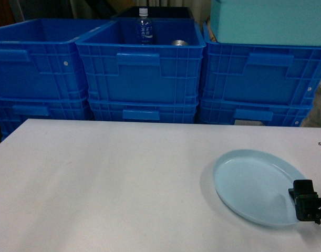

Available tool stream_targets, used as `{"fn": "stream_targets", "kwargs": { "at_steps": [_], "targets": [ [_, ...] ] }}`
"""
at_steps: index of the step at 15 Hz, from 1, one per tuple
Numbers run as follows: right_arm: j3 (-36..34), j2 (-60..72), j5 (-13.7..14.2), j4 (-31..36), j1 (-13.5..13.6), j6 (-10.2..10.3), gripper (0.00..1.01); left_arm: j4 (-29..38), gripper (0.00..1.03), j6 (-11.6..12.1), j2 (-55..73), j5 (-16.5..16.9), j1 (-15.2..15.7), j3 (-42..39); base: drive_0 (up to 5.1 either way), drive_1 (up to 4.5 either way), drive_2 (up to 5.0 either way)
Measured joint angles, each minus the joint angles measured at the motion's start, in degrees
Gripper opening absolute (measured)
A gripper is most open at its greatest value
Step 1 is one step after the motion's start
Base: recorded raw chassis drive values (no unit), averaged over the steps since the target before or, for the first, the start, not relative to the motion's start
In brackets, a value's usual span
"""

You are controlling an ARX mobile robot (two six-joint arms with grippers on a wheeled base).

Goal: Place blue tray on left shelf second layer neatly

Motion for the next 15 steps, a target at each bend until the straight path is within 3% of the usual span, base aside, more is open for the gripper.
{"fn": "stream_targets", "kwargs": {
  "at_steps": [2, 4, 8, 10, 11, 12, 15],
  "targets": [
    [0.2, 1.5, -0.2, 0.7, -0.2, 1.8, 0.98, 0.0, 0.98, 0.0, 0.0, 0.0, 0.0, 0.0, 0.0, 0.00, 0.0],
    [1.4, 2.9, -1.1, 0.9, -2.5, 3.5, 0.94, 0.0, 0.98, 0.0, 0.0, 0.0, 0.0, 0.0, 0.0, 0.00, 0.0],
    [2.1, 2.8, 0.2, 0.2, -3.4, 6.1, 0.49, 0.0, 0.98, 0.0, 0.0, 0.0, 0.0, 0.0, 0.0, 0.00, 0.0],
    [2.0, 1.9, 0.6, -1.1, -2.2, 6.6, 0.25, 0.0, 0.98, 0.0, 0.0, 0.0, 0.0, 0.0, 0.0, 0.00, 0.0],
    [1.6, 1.3, 1.4, -1.4, -1.4, 6.7, 0.09, 0.0, 0.98, 0.0, 0.0, 0.0, 0.0, 0.0, 0.0, 0.00, 0.0],
    [1.2, 0.3, 1.2, -1.5, -1.1, 6.9, 0.01, 0.0, 0.98, 0.0, 0.0, 0.0, 0.0, 0.0, 0.0, 0.00, 0.0],
    [0.0, -0.7, 1.4, -1.0, -0.7, 7.1, 0.02, 0.0, 0.98, 0.0, 0.0, 0.0, 0.0, 0.0, 0.0, 0.00, 0.0]
  ]
}}
